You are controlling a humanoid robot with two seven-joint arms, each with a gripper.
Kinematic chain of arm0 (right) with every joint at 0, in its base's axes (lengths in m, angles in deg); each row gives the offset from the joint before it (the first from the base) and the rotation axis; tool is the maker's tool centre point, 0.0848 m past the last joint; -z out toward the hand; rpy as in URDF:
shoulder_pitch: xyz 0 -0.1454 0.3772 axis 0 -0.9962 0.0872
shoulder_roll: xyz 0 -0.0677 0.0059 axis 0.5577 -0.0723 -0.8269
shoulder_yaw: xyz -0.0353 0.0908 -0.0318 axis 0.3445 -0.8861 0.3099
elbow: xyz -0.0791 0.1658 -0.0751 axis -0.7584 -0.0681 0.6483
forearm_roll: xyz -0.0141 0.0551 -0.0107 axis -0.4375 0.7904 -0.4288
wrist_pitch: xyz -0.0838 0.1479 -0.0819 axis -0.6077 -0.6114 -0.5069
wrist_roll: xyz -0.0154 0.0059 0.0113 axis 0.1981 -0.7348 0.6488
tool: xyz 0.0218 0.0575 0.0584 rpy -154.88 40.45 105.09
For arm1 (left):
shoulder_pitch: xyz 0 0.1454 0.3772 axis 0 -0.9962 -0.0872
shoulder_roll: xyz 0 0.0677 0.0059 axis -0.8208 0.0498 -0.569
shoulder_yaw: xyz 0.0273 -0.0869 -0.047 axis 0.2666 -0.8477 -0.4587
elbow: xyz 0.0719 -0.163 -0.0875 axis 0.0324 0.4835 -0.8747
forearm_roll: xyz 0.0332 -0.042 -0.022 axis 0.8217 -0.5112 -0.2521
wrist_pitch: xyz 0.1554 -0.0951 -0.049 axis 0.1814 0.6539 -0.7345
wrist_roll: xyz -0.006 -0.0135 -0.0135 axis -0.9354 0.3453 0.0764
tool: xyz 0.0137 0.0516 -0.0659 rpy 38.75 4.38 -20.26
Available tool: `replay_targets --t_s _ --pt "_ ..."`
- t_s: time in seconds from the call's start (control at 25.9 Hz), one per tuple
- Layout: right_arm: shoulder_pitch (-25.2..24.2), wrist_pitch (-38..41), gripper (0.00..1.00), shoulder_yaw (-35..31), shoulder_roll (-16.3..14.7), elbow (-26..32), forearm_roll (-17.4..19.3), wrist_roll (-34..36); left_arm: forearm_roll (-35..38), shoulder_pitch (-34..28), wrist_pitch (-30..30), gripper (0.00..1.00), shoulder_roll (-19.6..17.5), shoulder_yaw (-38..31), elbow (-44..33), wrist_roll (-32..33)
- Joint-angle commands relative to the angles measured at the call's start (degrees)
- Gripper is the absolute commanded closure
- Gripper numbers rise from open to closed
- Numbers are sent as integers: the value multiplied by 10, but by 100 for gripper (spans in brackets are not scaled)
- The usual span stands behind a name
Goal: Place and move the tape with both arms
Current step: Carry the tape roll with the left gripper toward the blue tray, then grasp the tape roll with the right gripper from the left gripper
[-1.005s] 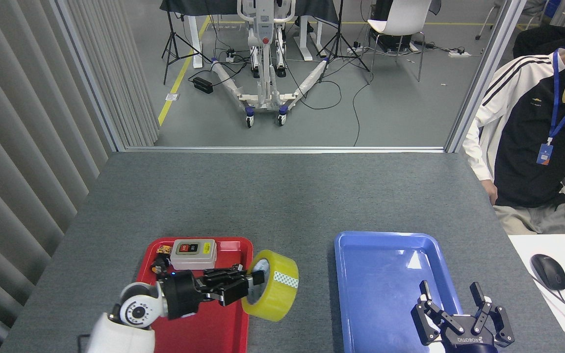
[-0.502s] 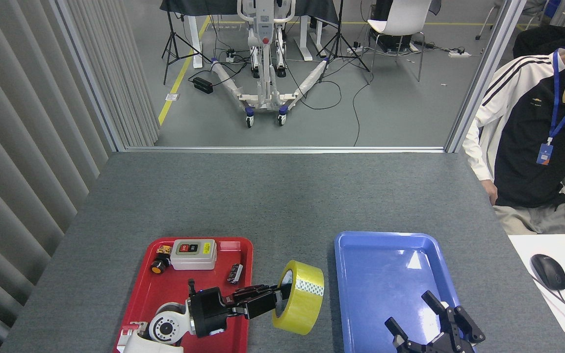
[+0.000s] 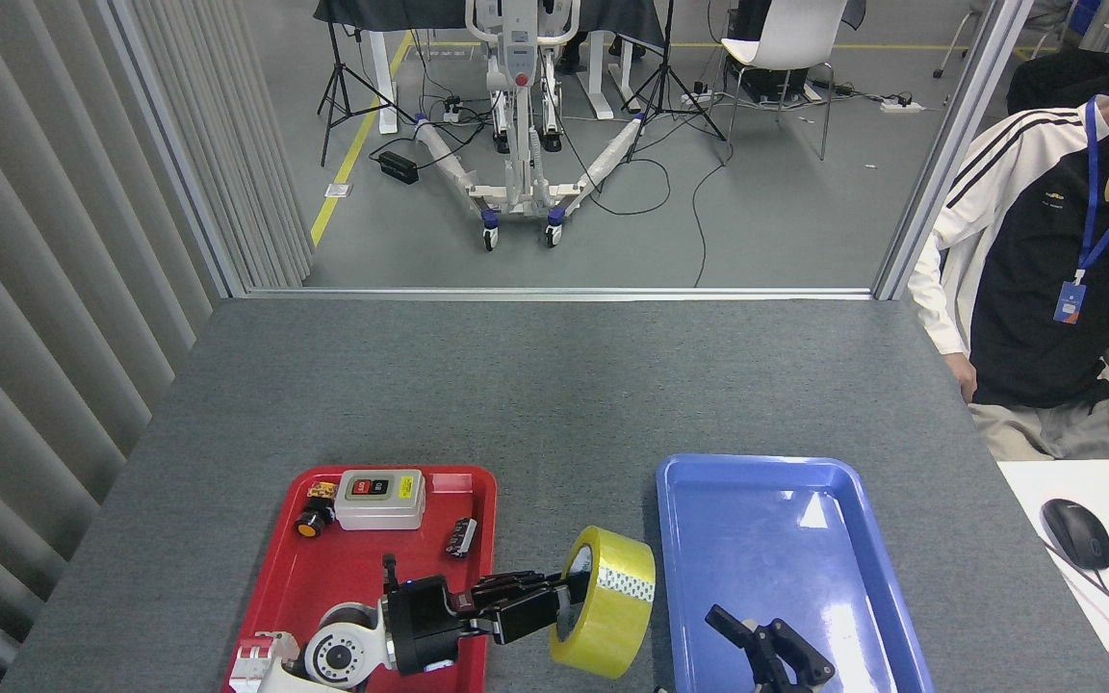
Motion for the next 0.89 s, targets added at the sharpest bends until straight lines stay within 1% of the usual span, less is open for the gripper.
replay_targets --t_s 0.0,0.15,0.19,0.31,0.43,0.46,0.54,0.58,0.7,0.73,0.77,0.85 --pt "10 0 2 33 12 1 -20 -2 0 -1 0 100 1 12 -2 1" --pt "9 0 6 56 24 1 -57 -1 0 -2 0 100 2 16 -3 1" --pt "8 0 10 59 26 1 -64 -1 0 -1 0 100 2 16 -3 0" --pt "7 0 19 61 37 1 -69 0 0 -2 0 100 2 15 -2 0" --pt "7 0 27 61 41 1 -69 0 1 -5 0 100 2 14 0 0" --pt "7 0 34 61 42 1 -69 0 1 -9 0 100 2 13 0 0" --pt "7 0 45 62 42 1 -70 0 1 -10 0 100 2 10 -2 0" --pt "8 0 53 63 42 1 -71 1 1 -10 0 100 1 8 -2 0" --pt "7 0 80 63 43 1 -72 1 1 -14 0 100 0 -3 -2 0" --pt "7 0 85 63 44 1 -72 1 1 -17 0 100 1 -5 -2 0" --pt "8 0 88 63 44 1 -72 1 1 -17 0 97 1 -7 -2 0" --pt "10 0 95 62 44 1 -72 3 0 -17 0 58 2 -20 -2 0"
